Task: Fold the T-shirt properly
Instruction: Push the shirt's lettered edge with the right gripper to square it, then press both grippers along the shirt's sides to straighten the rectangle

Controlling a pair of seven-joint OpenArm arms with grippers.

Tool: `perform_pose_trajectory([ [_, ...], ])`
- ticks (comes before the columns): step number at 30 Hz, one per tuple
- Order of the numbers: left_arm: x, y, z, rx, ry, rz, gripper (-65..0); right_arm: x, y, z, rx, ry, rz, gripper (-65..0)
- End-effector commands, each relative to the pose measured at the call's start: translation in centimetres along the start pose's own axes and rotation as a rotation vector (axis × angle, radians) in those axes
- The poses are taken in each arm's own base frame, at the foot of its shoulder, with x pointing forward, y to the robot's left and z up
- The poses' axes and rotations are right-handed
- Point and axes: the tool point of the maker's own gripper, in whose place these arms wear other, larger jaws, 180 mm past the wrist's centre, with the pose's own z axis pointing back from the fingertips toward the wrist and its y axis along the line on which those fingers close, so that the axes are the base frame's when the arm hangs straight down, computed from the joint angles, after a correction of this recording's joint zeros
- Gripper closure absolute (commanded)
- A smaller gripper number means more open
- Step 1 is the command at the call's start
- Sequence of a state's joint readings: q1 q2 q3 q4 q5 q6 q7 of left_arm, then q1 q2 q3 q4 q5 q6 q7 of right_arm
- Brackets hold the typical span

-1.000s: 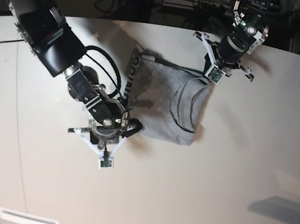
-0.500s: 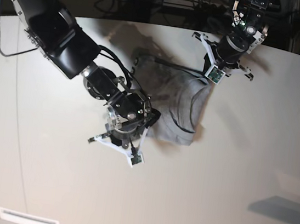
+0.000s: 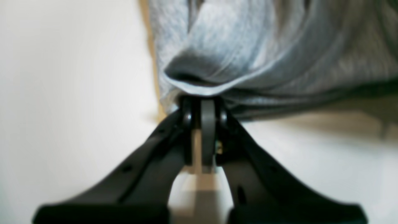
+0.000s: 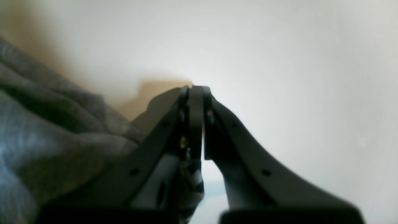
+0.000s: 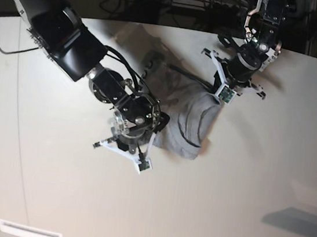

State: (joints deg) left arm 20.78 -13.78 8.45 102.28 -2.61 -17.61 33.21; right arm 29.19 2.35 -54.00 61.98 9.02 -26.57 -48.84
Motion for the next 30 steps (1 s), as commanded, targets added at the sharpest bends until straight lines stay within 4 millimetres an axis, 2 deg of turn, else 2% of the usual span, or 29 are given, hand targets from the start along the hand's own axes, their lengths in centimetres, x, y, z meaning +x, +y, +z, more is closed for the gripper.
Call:
perform_pose_trajectory([
  [1,-0.7,0.3,-0.2,0.007,0.038,-0.014,-3.4,1.9,-1.0,0.3,-0.019,-0.042,-0.009,0.0],
  [8,0.8,2.5,-1.8,0.042,0.019,-0.022,-3.4,-0.1,-3.6,-0.5,-0.064,-0.004,0.002,0.0],
  [11,1.3,4.0,-2.7,0.063,0.059,-0.028,-3.4,-1.6,-5.4,-0.9,-0.082,0.039,-0.066,0.0],
  [14,2.9,5.3,-3.6,0.085,0.063,-0.035,-3.4,-2.5,-6.4,-1.0,-0.087,0.07,-0.138,0.0],
  [18,6.1,6.8,-4.1,0.114,0.006,-0.048,-3.5,-3.5,-6.1,-1.1,-0.081,0.094,-0.147,0.0],
  [20,7.1,7.0,-5.0,0.107,0.013,-0.062,-3.5,-3.9,-5.8,-1.1,-0.078,0.102,-0.146,0.0],
  [25,7.1,6.6,-7.4,0.074,0.069,-0.087,-3.5,-5.7,-5.5,-1.2,-0.068,0.14,-0.196,0.0],
  [30,8.0,6.4,-7.9,0.065,0.057,-0.1,-3.5,-7.2,-4.9,-1.2,-0.057,0.166,-0.203,0.0],
])
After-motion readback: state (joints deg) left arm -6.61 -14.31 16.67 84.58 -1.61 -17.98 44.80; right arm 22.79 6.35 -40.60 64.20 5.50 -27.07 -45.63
